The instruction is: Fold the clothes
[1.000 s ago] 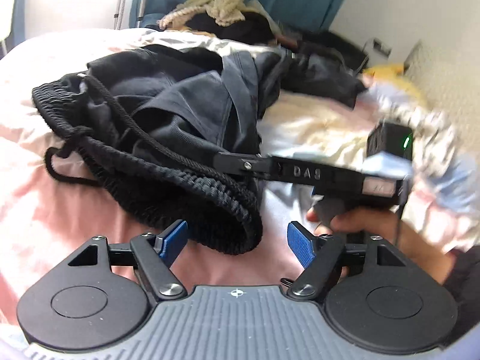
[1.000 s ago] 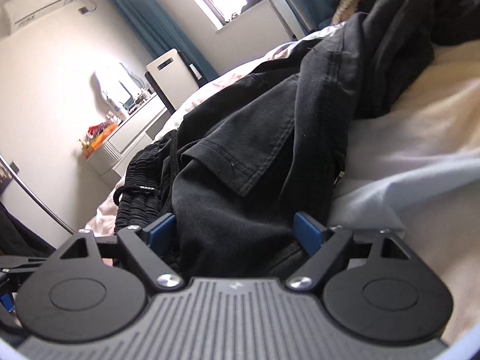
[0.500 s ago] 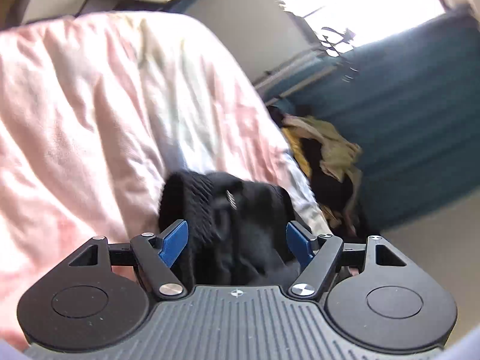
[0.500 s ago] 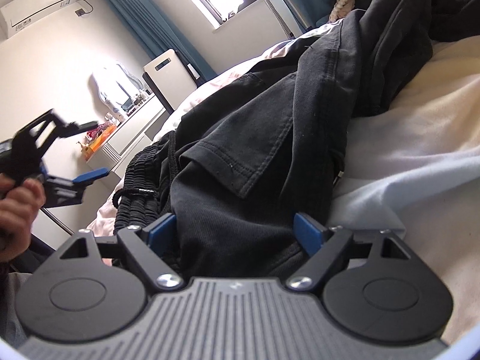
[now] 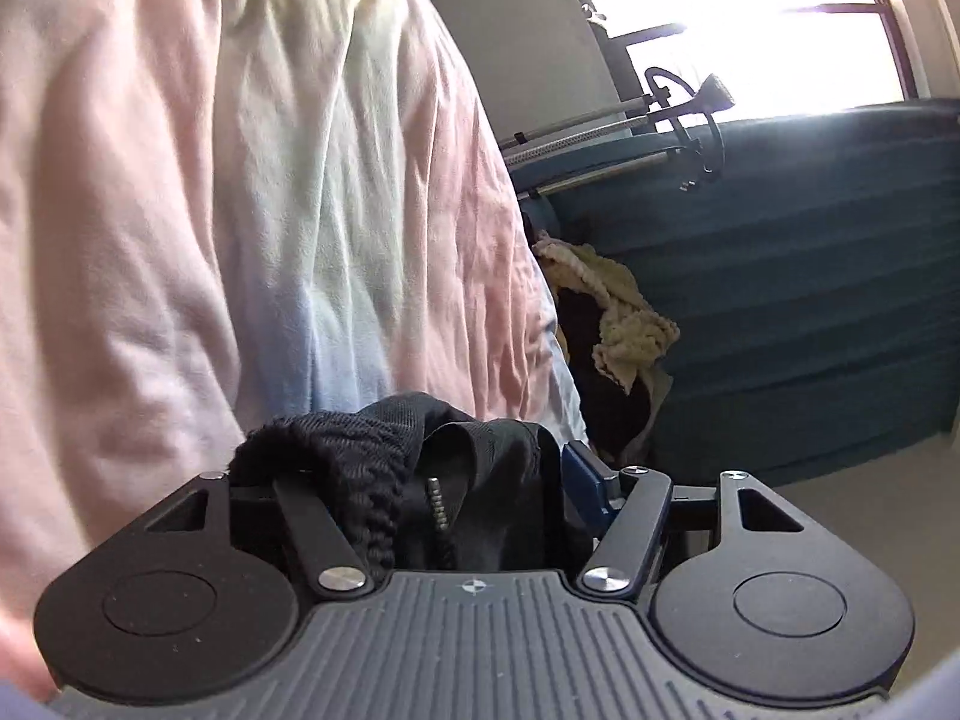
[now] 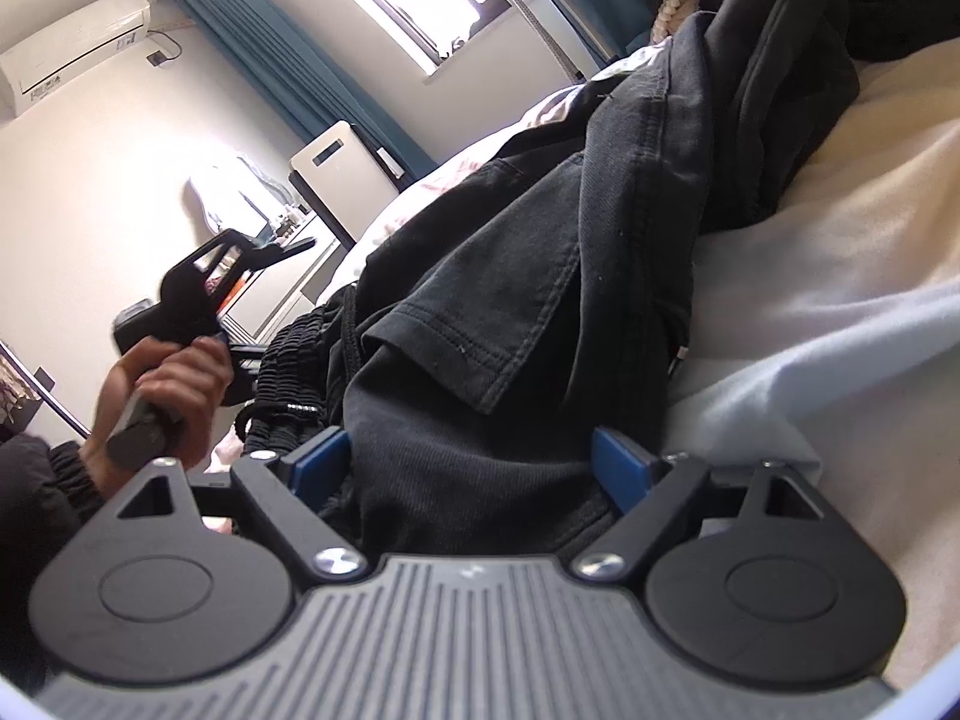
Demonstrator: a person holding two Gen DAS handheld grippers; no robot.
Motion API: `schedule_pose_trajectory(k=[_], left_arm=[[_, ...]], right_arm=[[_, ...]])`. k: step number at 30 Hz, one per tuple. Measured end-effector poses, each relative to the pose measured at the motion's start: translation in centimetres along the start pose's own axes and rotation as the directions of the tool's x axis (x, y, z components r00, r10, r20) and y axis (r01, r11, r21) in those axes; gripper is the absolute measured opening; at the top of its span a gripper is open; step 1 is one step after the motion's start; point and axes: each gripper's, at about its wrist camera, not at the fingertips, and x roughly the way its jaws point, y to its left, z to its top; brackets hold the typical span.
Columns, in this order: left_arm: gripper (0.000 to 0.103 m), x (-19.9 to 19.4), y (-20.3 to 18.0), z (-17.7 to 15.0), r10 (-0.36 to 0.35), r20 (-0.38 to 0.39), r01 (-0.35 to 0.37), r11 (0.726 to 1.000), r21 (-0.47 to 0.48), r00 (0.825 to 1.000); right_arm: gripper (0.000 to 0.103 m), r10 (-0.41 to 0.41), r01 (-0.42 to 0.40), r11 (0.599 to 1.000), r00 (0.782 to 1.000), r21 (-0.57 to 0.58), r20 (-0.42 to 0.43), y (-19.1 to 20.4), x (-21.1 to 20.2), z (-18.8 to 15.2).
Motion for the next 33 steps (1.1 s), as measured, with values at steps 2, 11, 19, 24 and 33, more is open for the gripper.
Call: schedule_pose_trajectory(k=[2,11,19,24,33], left_arm=[[0.028,1.8,-0.5,0.5,0.082,0.007,-0.082,0.996,0.039,0.997],[0.009,0.8,-7.0,5.7,0.15,0.102,-0.167,0.968,0.185,0.983],[0.009,2.2,-17.6,13.5,0.114,0.249,-0.206,0.902,0.38,0.962],[0.01,7.9,-16.9,13.1,0.172,0.223,-0.262,0.835,0.484,0.96],[0.093,9.5,-14.2,11.2,0.191,0.191,-0.265,0.803,0.534,0.963]], right_arm=[[0.088,0.003,-0.003,1.0,1.0,-0.003,0.007,0.0,0.0,0.1],[0.088,0.063,-0.06,0.998,0.991,-0.028,0.114,0.9,-0.6,0.6],[0.094,0.053,-0.072,0.997,0.931,0.04,0.362,0.9,-4.0,1.7],[0.094,-0.159,0.117,0.986,0.866,0.116,0.474,-0.3,-4.9,2.1],[0.094,-0.286,0.247,0.958,0.807,0.145,0.516,-1.5,-5.7,2.9]])
